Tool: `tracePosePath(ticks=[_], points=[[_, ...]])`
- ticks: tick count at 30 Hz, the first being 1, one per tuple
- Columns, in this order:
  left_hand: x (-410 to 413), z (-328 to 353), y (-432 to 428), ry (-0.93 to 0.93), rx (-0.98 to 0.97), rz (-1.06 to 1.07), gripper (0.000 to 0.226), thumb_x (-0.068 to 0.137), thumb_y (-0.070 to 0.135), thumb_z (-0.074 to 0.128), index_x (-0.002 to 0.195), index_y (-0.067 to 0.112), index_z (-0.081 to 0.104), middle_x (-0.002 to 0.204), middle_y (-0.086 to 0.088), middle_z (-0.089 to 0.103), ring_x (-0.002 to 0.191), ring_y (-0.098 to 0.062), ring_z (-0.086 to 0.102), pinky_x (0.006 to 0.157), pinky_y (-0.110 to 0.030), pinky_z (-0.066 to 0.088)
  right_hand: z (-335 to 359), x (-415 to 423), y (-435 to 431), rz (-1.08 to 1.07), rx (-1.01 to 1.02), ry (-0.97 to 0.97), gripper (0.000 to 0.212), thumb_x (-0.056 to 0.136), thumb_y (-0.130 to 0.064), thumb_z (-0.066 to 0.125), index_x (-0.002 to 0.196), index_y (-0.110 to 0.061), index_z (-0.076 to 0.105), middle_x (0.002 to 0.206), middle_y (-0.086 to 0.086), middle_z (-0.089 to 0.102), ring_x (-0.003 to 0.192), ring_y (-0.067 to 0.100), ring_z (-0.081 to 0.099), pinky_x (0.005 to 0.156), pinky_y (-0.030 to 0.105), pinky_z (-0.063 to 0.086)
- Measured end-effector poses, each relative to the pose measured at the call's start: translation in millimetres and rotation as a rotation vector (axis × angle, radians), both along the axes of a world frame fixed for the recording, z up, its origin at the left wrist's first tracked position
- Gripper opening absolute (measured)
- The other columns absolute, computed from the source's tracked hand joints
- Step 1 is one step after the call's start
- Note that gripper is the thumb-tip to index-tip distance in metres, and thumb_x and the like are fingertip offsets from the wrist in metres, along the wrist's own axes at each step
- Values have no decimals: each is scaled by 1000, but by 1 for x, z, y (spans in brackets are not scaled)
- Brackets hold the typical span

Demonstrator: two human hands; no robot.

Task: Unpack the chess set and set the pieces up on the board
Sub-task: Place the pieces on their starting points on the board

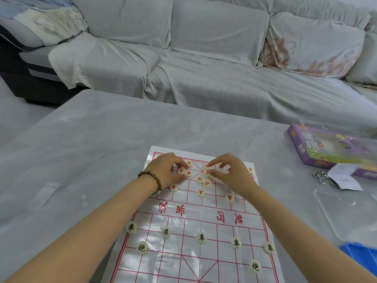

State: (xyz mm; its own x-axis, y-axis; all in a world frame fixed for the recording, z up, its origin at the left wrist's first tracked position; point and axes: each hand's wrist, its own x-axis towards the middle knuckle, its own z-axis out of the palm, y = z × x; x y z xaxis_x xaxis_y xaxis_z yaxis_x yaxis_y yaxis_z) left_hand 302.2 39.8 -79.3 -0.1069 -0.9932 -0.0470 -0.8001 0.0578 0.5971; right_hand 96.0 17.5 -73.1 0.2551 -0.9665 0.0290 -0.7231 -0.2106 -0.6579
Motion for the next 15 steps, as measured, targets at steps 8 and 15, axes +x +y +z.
tracePosePath(ticks=[8, 15], points=[[-11, 0, -5, -15, -21, -29, 29, 81, 35, 68, 107, 24, 66, 92, 9, 53, 78, -8, 50, 71, -16, 43, 1, -4, 1, 0, 11, -16, 12, 81, -32, 70, 93, -30, 67, 106, -12, 56, 86, 5, 50, 68, 10, 37], [-13, -1, -5, 49, -46, -25, 30, 78, 30, 72, 106, 24, 65, 99, 6, 58, 75, -7, 55, 72, -15, 47, -1, -7, 8, 160, 97, 66, 17, 75, -32, 76, 89, -36, 67, 103, -16, 51, 91, 7, 49, 73, 12, 40]])
